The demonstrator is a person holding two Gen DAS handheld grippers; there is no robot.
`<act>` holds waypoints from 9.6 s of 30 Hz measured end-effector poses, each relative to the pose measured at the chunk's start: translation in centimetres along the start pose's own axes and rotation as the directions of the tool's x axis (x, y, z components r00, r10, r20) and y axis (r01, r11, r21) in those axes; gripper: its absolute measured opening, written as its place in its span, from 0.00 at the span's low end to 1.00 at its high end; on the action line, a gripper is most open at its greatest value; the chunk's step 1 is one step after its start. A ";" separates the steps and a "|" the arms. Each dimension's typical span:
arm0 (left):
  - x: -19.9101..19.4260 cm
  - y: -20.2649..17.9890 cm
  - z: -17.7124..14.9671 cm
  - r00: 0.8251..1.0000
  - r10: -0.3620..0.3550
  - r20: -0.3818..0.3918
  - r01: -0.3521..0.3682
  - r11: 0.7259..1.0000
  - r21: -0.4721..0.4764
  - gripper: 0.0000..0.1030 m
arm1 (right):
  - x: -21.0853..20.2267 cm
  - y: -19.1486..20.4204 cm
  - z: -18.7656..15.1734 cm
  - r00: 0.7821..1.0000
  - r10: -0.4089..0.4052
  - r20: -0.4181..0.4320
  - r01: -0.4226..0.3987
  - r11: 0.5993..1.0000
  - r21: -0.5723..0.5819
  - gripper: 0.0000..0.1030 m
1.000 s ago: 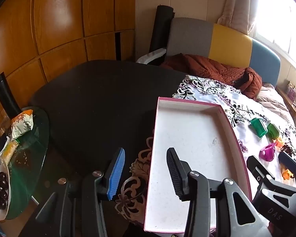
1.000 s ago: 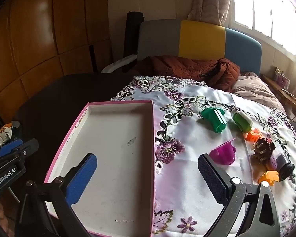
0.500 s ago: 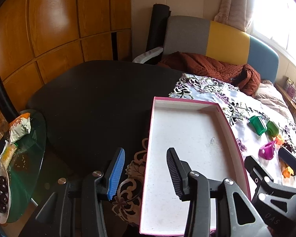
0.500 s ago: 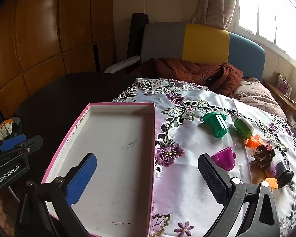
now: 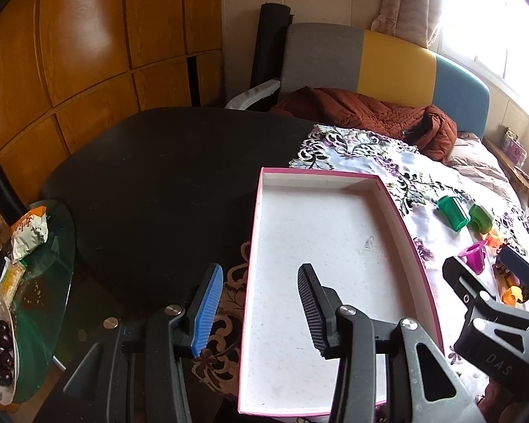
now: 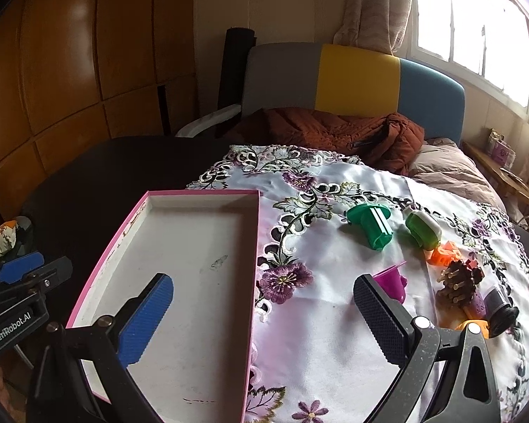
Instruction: Organize rigid objects
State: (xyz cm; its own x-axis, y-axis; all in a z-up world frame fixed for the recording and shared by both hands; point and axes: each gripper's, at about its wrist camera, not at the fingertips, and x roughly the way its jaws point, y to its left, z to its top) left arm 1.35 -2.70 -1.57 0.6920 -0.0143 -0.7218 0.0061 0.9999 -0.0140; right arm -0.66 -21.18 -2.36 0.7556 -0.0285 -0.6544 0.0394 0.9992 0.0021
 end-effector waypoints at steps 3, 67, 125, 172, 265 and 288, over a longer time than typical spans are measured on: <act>0.0 -0.2 0.0 1.000 -0.027 -0.002 0.027 1.000 0.005 0.44 | 0.3 -0.5 0.1 1.000 -0.005 -0.011 0.005 1.000 0.008 1.00; 14.6 -28.5 8.9 0.782 -0.432 -0.449 0.544 0.825 0.153 0.55 | 0.4 -34.1 1.0 0.987 -0.157 -0.037 0.152 0.820 0.551 1.00; 7.2 -9.5 3.3 0.903 -0.362 -0.231 0.395 0.910 0.121 0.29 | 8.7 -25.0 -0.2 0.948 0.020 -0.318 0.030 0.988 0.153 0.73; 7.6 -4.2 3.6 0.972 -0.171 -0.160 0.184 0.980 0.070 0.45 | 8.8 -24.2 0.1 0.955 -0.054 -0.293 0.089 0.990 0.106 0.72; 1.1 -7.4 1.0 0.986 -0.165 -0.039 0.169 0.955 0.242 0.45 | 1.4 -20.7 2.8 0.990 -0.108 -0.093 0.123 0.978 0.168 0.91; 2.5 -18.7 0.4 0.907 -0.374 -0.192 0.419 0.845 0.333 0.45 | 2.3 -33.1 -0.8 0.950 -0.224 -0.219 0.307 0.804 0.509 0.94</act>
State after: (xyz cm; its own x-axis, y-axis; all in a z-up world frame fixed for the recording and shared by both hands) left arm 3.21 -21.38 -2.83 0.4870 -0.3884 -0.7823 0.5359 0.8401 -0.0835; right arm -0.76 -54.28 -4.48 0.5658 -0.2451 -0.7873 0.5966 0.7808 0.1857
